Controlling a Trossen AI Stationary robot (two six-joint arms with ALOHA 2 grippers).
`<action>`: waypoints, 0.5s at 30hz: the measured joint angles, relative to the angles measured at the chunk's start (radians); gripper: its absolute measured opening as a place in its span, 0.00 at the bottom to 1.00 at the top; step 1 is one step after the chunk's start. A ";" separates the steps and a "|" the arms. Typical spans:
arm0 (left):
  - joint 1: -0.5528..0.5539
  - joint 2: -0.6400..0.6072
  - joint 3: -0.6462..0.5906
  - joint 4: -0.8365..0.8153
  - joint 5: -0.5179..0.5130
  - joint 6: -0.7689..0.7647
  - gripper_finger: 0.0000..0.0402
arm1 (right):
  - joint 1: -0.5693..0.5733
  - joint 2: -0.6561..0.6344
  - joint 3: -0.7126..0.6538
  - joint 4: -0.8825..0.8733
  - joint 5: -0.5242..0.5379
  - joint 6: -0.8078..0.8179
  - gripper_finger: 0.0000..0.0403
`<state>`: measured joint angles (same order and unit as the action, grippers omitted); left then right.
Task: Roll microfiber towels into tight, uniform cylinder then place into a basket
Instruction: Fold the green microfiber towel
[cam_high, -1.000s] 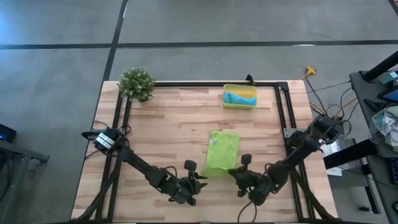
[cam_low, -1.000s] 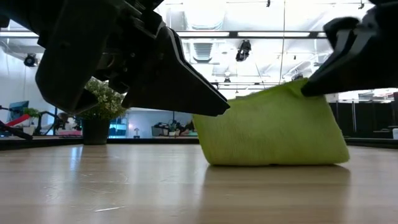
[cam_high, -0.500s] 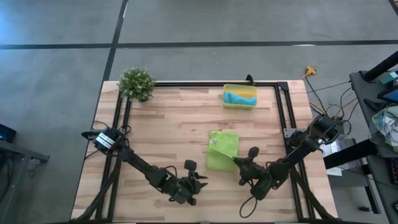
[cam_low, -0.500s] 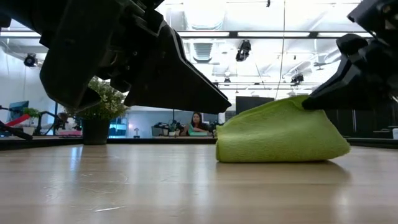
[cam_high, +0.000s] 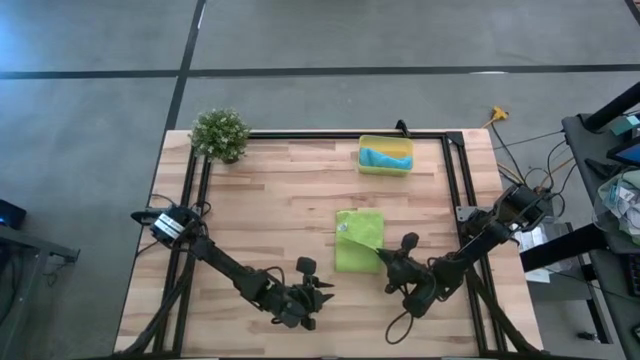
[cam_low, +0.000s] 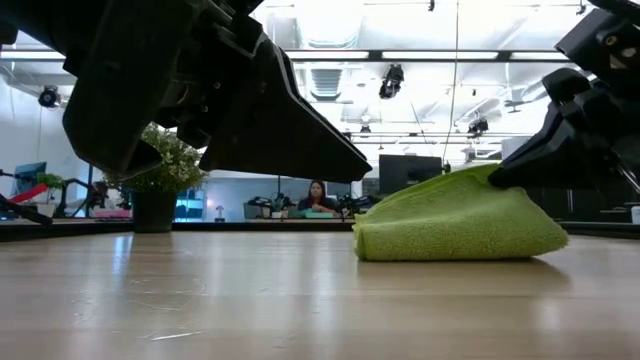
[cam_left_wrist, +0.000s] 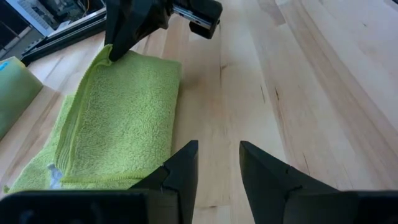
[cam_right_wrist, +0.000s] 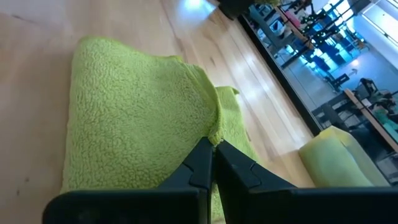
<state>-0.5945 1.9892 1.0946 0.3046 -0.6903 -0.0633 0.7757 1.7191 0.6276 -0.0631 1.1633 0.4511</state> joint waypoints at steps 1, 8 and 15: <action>0.000 0.000 0.000 0.000 0.000 0.000 0.26 | 0.000 0.000 -0.002 0.000 0.000 0.005 0.02; 0.006 0.011 -0.007 0.100 -0.139 0.186 0.26 | -0.004 0.000 -0.017 -0.001 -0.019 0.011 0.02; 0.011 0.129 -0.008 0.210 -0.183 0.412 0.26 | -0.004 0.000 -0.022 0.000 -0.038 0.013 0.02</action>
<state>-0.5838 2.1186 1.0871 0.5149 -0.8737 0.3487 0.7719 1.7195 0.6056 -0.0634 1.1249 0.4637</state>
